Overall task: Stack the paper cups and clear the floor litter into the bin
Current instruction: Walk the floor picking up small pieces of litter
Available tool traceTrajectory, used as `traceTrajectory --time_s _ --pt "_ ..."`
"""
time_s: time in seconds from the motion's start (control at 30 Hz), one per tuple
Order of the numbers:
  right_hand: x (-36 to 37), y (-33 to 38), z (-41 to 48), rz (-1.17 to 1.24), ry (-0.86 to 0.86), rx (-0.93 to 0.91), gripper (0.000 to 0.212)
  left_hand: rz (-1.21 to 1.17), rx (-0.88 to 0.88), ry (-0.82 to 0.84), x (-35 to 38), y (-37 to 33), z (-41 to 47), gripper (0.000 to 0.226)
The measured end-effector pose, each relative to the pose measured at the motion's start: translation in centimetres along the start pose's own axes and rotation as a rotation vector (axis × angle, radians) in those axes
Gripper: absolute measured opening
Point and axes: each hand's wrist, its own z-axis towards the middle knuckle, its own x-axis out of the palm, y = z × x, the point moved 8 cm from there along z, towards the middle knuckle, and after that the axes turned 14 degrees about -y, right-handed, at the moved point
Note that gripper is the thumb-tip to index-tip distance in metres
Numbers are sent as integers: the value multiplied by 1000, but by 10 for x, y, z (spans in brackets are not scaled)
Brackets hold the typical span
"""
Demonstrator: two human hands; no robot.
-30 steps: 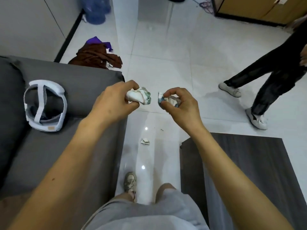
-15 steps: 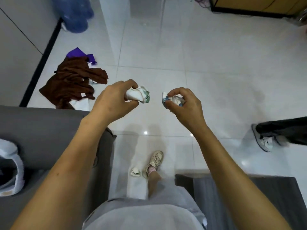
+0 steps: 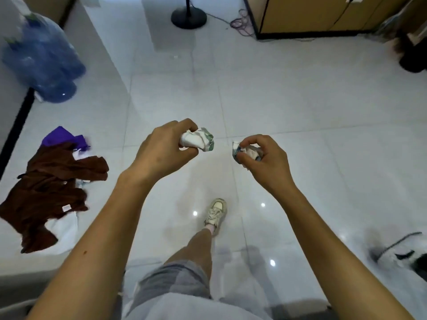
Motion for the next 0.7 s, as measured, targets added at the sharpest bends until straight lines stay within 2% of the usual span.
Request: traceTrajectory --time_s 0.1,0.3,0.47,0.57,0.7 --pt "-46 -30 88 -7 -108 37 22 -54 62 34 60 -48 93 26" --pt "-208 -88 222 -47 -452 176 21 -121 344 241 204 -222 238 28" --pt "-359 -164 272 -94 -728 290 27 -212 485 386 344 -371 294 25" --pt "-452 -216 304 -133 -846 337 28 -235 555 463 436 -465 315 21" --pt "-566 -261 343 -104 -957 394 26 -251 642 537 524 -586 332 21"
